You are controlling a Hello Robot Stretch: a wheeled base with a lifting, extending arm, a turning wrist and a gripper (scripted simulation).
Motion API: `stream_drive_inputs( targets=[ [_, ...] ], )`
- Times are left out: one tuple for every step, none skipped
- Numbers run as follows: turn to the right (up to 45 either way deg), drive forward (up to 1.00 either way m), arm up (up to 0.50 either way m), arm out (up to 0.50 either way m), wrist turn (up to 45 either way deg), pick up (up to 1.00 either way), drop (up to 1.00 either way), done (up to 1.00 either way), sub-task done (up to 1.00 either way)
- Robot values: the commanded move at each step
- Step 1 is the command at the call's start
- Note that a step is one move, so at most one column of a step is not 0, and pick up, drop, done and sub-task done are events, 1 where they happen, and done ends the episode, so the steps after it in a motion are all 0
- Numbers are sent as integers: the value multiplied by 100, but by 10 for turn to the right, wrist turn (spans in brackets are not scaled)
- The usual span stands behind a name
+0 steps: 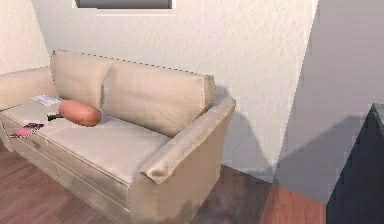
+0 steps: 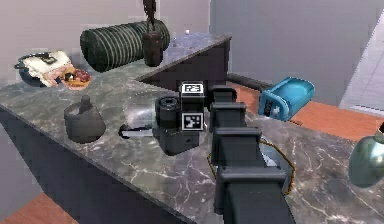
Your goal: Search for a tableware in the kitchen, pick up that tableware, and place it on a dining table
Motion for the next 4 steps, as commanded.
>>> stream_drive_inputs(
  targets=[
    [0,0,0,0,-450,0,0,0,0],
    [0,0,0,0,-450,0,0,0,0],
    [0,0,0,0,-90,0,0,0,0],
    [0,0,0,-16,0,0,0,0,0]
  ],
)
